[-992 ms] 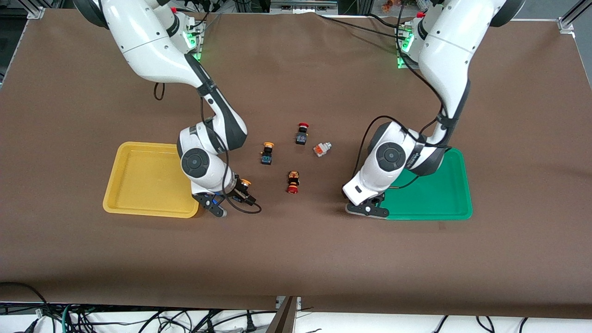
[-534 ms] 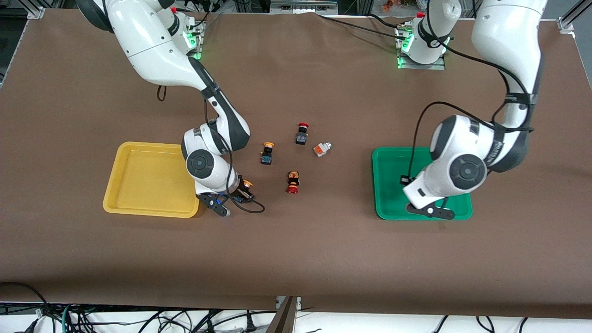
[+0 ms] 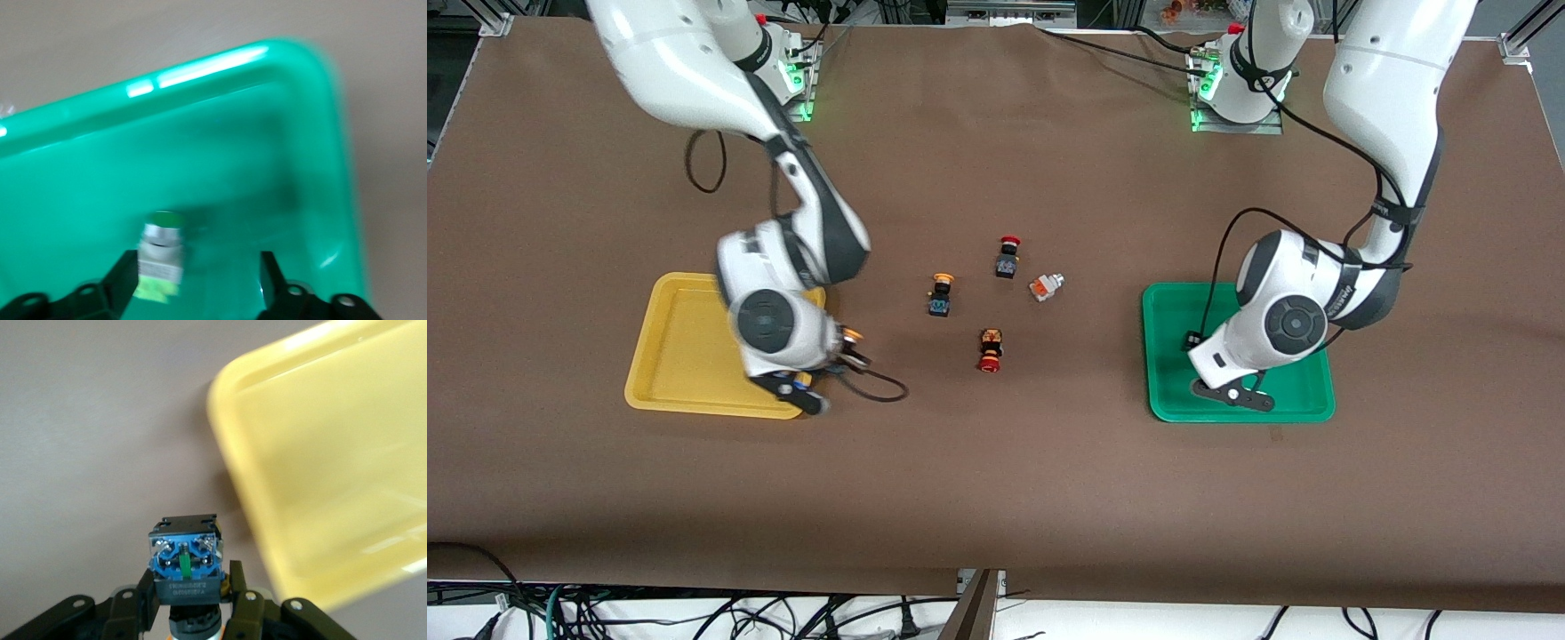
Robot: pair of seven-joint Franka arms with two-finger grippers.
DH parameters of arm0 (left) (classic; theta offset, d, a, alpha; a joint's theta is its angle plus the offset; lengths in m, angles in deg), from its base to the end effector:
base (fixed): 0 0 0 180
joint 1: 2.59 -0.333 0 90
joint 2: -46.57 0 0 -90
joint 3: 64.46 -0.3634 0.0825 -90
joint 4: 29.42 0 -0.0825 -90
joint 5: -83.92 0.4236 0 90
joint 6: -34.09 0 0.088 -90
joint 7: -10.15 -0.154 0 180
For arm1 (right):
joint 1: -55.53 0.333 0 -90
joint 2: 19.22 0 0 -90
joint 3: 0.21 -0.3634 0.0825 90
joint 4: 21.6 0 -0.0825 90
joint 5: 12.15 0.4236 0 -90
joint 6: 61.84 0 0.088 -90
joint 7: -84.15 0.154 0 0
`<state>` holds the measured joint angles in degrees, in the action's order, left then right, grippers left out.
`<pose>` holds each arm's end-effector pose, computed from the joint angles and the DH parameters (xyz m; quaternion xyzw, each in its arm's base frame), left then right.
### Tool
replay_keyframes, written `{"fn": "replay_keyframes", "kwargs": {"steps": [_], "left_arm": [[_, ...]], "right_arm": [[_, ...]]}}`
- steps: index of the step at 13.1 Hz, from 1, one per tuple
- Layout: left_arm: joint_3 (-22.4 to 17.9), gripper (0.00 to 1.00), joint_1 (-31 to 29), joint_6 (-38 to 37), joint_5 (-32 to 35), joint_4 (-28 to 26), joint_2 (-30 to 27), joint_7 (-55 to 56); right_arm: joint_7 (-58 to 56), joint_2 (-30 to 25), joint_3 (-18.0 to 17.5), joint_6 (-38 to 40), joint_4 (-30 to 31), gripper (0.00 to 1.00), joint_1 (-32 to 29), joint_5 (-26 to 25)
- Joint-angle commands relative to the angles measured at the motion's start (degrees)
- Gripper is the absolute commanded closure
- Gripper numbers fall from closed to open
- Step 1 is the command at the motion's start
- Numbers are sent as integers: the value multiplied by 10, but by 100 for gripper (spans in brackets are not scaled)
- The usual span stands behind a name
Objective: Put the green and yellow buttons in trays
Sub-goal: 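Place the green button in the green tray while the right gripper places the blue button, then reach the left gripper to the orange-based button while the right gripper leaves the tray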
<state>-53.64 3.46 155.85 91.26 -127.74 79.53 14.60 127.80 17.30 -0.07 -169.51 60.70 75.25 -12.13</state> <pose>0.6777 -0.1849 0.2149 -0.9879 0.1347 0.0755 0.0137 0.7065 0.2516 0.2759 0.9734 -0.2074 -0.0824 0.0514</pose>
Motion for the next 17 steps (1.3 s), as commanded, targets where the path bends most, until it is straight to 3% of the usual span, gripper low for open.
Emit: {"fn": "replay_keyframes", "kwargs": {"steps": [1,3,4,6,8,9,10,11,16,17], "left_arm": [[71,0,17,-34,15,23,-21,29],[92,0,44,4,20,23,18,1],[103,0,55,26,15,14,28,-42],[106,0,85,41,13,6,54,-59],[107,0,113,59,14,1,62,-56],[106,0,128,54,14,1,58,-49],[106,0,134,53,17,-2,57,-26],[106,0,142,57,20,-9,58,-10],[103,0,166,59,35,-13,67,-9],[104,7,163,59,64,-12,69,-10]], "right_arm": [[-126,-54,-1,92,27,100,-66,-4],[-184,-59,26,69,82,100,-77,-9],[-206,-60,36,18,126,100,-77,-8],[-209,-55,37,-100,207,100,-76,-8],[-210,-37,35,-133,226,95,-72,-8],[-210,-35,34,-130,223,69,-66,-8],[-214,-35,33,-124,214,25,-64,-9],[-211,-37,28,-115,203,1,-64,-8],[-113,-35,16,-12,86,1,-7,-1],[-91,-35,17,-12,85,1,13,13]]}}
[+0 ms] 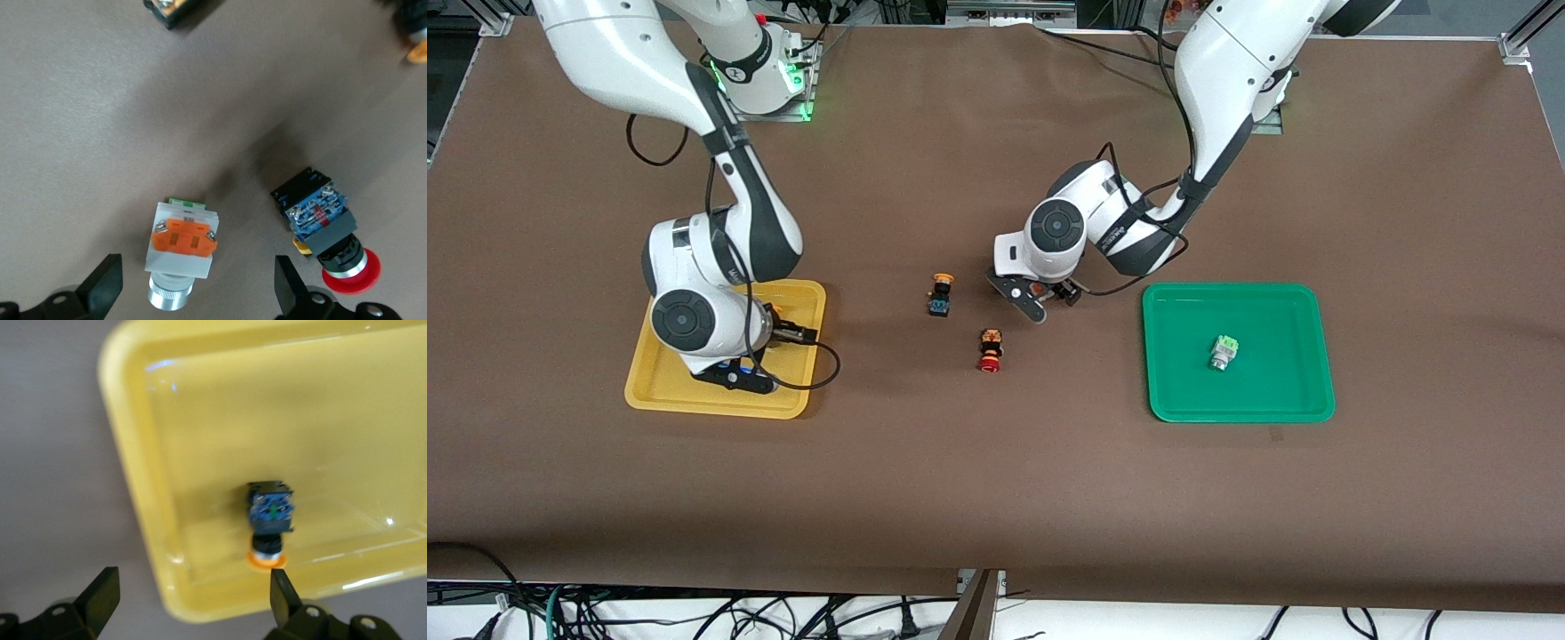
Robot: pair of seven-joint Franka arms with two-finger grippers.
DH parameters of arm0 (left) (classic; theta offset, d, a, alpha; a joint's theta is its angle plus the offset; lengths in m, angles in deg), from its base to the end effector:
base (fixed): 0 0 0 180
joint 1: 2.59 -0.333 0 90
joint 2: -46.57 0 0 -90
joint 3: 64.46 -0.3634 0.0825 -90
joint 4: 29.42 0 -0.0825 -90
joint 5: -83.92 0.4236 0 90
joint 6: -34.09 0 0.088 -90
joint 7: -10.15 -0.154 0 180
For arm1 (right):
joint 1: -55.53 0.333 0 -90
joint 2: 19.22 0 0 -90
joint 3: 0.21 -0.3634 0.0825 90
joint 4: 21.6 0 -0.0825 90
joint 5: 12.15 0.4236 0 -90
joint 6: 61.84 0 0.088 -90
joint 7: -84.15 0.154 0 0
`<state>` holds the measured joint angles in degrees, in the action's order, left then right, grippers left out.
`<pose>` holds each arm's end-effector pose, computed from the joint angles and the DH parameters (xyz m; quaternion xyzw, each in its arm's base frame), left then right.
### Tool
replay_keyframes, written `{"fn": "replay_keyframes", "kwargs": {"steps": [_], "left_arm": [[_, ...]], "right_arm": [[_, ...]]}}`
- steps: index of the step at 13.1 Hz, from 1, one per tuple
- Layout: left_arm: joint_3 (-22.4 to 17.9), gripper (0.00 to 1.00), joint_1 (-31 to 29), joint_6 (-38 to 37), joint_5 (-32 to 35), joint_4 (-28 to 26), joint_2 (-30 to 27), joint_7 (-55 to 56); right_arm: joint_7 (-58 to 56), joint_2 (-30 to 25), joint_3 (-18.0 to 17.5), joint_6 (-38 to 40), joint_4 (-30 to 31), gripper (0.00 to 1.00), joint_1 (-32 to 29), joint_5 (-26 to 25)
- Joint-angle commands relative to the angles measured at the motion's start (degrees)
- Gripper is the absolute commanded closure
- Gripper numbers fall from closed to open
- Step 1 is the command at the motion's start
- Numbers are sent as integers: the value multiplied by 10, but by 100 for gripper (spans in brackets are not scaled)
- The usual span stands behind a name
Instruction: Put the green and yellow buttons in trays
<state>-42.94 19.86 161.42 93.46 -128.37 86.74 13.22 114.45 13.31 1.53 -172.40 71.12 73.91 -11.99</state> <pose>0.5212 -0.4676 0.1503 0.9238 -0.3705 -0.0929 0.0253 0.6744 0.2039 0.2468 0.9848 -0.1173 -0.1143 0.0574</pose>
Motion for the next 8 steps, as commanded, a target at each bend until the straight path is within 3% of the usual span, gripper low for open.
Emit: {"fn": "replay_keyframes", "kwargs": {"steps": [1,3,6,8], "left_arm": [[-3,15,1,9,64,-3,8,4],[-3,42,3,28,67,-3,18,4],[-3,90,-4,22,67,1,15,9],[-8,90,-28,-23,66,5,-17,12]], "right_arm": [[51,9,1,15,-19,1,50,25],[54,23,1,8,-19,1,88,47],[69,46,1,-25,-29,1,126,104],[118,66,1,-78,-28,1,156,117]]}}
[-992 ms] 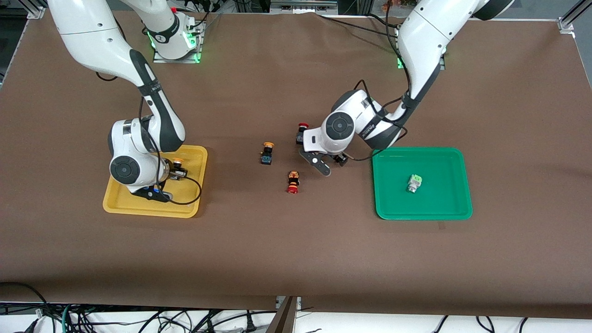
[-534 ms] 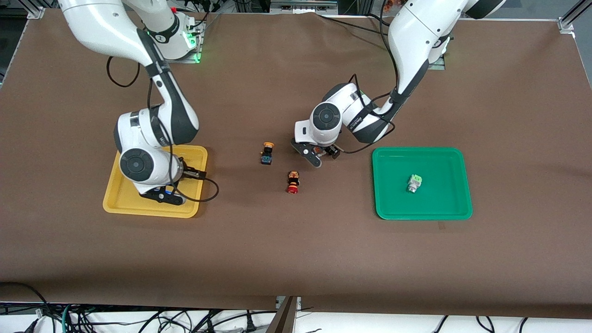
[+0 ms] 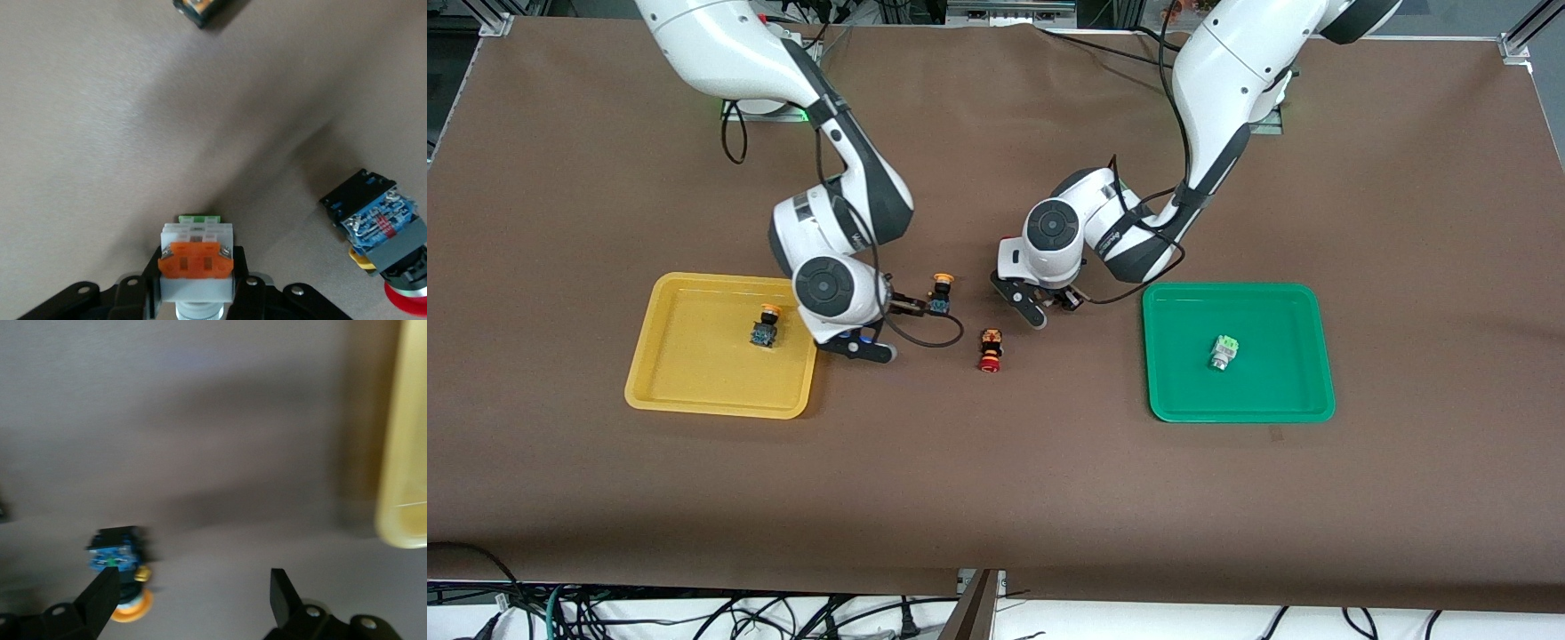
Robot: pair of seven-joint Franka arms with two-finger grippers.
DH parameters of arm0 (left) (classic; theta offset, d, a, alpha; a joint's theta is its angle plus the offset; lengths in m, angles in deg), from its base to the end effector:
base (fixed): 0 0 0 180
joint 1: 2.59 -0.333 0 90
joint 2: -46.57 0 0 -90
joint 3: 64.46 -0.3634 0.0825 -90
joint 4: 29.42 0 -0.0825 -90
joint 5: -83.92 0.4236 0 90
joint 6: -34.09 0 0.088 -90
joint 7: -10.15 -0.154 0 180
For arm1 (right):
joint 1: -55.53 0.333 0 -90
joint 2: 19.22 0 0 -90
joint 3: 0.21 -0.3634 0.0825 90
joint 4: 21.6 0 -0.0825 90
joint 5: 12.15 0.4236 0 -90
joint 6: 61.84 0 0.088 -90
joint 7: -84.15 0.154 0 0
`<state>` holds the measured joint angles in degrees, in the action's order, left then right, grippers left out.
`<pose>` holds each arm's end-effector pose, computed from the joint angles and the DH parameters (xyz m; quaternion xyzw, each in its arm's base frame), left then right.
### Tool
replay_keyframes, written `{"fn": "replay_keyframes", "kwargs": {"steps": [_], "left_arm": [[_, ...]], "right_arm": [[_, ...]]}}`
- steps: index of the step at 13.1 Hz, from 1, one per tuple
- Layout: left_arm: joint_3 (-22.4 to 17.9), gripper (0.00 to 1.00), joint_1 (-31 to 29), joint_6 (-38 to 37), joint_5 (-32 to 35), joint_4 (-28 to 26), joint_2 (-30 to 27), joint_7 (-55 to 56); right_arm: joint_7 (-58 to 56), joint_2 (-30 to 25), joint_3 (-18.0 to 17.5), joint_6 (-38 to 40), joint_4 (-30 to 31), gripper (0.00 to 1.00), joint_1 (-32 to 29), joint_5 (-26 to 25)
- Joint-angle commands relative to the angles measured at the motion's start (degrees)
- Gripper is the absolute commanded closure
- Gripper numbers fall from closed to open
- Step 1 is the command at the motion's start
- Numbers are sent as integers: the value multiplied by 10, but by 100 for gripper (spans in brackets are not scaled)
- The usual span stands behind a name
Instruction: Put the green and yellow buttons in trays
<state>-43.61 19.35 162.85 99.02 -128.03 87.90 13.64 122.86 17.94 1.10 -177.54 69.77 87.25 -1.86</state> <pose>0.5364 -0.4551 0.1385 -0.9187 0.3882 0.0722 0.0036 0.6115 0.3816 0.2049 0.9844 -0.1177 -0.1305 0.0063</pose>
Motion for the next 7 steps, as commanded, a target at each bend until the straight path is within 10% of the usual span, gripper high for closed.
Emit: {"fn": "replay_keyframes", "kwargs": {"steps": [1,7], "left_arm": [[2,90,-55,-80,11,3,-54,6],[-1,85,-199,-187,13,11,-73,-42]], "right_arm": [[42,29,5,-40,-15,1,39,16],[79,57,5,-80,-11,1,76,14]]}}
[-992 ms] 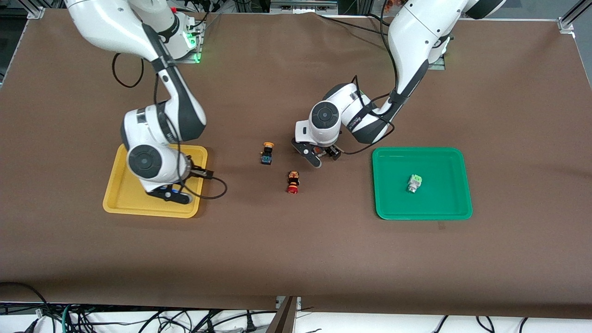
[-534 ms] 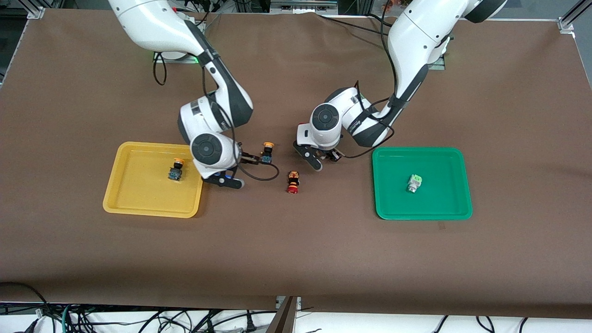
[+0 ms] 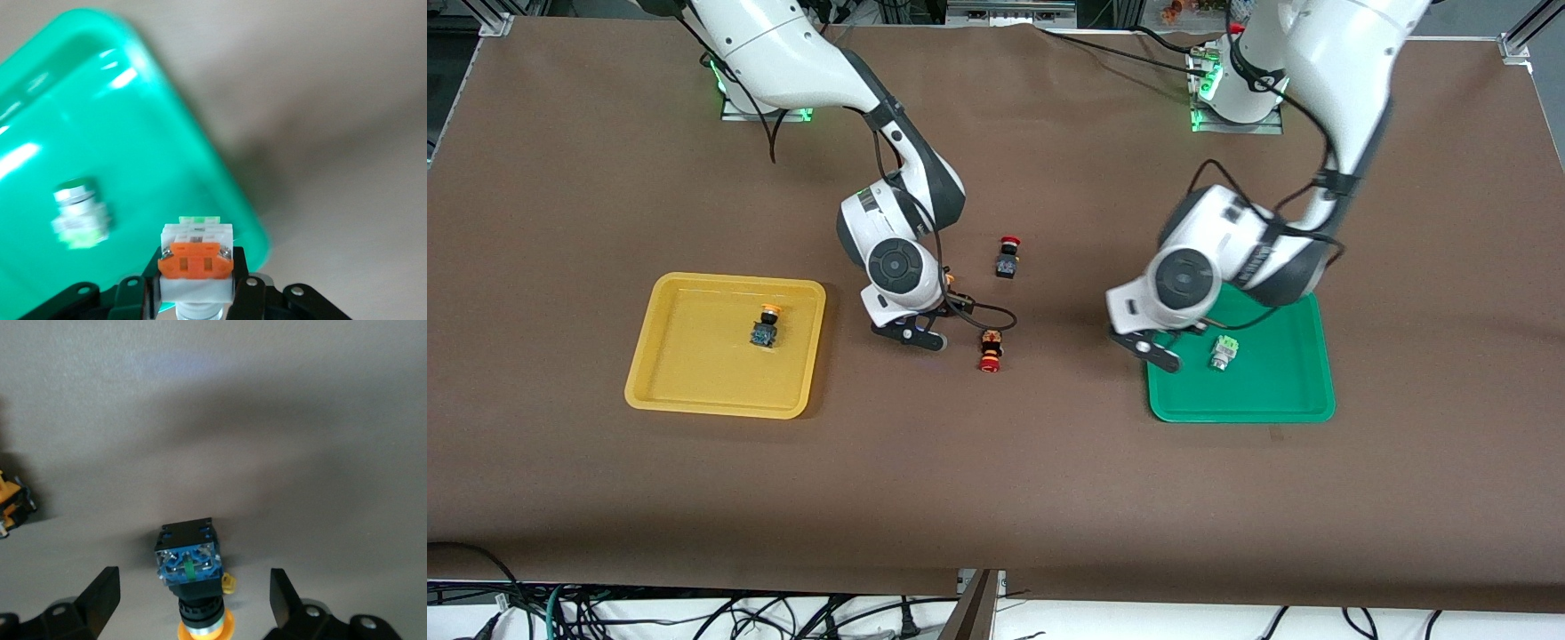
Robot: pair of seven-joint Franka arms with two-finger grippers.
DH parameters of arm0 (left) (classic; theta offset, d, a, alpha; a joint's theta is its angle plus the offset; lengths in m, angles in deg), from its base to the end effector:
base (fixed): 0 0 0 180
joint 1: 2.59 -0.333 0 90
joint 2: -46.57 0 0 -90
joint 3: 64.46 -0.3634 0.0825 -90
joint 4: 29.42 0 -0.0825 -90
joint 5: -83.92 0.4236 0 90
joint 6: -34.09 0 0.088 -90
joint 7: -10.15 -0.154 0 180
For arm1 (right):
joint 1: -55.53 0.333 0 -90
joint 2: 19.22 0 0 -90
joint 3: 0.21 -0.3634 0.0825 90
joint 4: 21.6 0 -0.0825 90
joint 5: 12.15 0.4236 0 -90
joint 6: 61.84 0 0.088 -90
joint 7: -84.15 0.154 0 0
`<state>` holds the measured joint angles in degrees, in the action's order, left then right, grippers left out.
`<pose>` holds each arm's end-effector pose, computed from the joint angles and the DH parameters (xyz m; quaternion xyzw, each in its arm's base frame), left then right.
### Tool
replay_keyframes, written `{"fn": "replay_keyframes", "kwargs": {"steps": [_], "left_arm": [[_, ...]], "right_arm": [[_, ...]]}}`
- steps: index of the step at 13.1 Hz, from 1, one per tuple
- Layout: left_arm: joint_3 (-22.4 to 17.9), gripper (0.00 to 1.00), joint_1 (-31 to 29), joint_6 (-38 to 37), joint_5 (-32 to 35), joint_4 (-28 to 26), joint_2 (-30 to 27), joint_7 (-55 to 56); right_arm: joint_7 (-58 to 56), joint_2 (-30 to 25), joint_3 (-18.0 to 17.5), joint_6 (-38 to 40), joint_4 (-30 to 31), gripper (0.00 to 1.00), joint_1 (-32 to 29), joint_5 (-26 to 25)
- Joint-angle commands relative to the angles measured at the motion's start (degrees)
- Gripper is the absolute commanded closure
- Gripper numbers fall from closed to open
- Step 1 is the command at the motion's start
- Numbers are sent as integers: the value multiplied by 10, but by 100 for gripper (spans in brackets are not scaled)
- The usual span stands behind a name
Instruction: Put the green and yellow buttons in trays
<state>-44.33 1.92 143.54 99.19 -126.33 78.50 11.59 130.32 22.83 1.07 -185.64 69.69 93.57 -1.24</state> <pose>0.6376 -0.2400 0.2400 -0.9567 0.2498 0.1384 0.0560 0.5762 0.4510 0.1513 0.9847 -0.1383 -0.1059 0.0046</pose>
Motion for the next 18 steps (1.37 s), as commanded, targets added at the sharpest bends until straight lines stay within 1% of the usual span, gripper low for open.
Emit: {"fn": "replay_keyframes", "kwargs": {"steps": [1,2,3,4,5,6,7,8,9,10,11,12,13,14,15,16,17,18], "left_arm": [[6,85,-30,35,13,-6,42,-26],[5,85,-31,58,12,-8,50,-26],[6,69,-32,62,11,-8,52,-26],[6,1,-31,61,11,-6,50,-21],[7,0,-31,57,10,-6,41,-21],[6,0,-34,51,10,-6,22,-21],[5,0,-38,34,9,-5,-2,-21],[7,0,-50,10,9,11,-28,-22],[8,0,-60,-42,8,42,-53,-22],[6,0,-62,-115,5,94,-66,-22],[6,0,-65,-191,3,156,-66,-22],[6,0,-71,-250,0,211,-66,-20],[6,0,-84,-286,1,255,-67,-19],[1,0,-97,-302,0,285,-70,-17],[-28,0,-96,-295,-12,274,-104,-9],[-63,0,-86,-289,-48,250,-136,18],[-128,0,-69,-282,-118,211,-175,40],[-181,0,-47,-249,-165,140,-233,40]], "right_arm": [[2,13,6,3,-9,3,16,4],[2,15,6,4,-7,12,17,1],[4,21,6,5,-7,19,17,0],[10,22,6,7,-7,53,19,3],[21,22,6,7,-7,83,21,6],[34,22,6,7,-7,100,21,5],[38,19,7,7,-9,100,20,4],[36,16,8,7,-12,100,19,3],[31,9,13,10,-14,100,18,0],[24,-2,31,20,-14,100,12,-2],[17,-16,64,35,-15,100,10,-7],[-9,-24,97,51,-19,100,5,-7],[-47,-24,119,72,-25,100,-14,-4],[-90,-24,129,92,-29,100,-42,-3],[-135,-24,131,103,-29,100,-75,-5],[-175,-23,131,110,-28,100,-108,-8],[-213,-23,131,121,-27,100,-137,-8],[-238,-23,131,133,-27,100,-158,-8]]}}
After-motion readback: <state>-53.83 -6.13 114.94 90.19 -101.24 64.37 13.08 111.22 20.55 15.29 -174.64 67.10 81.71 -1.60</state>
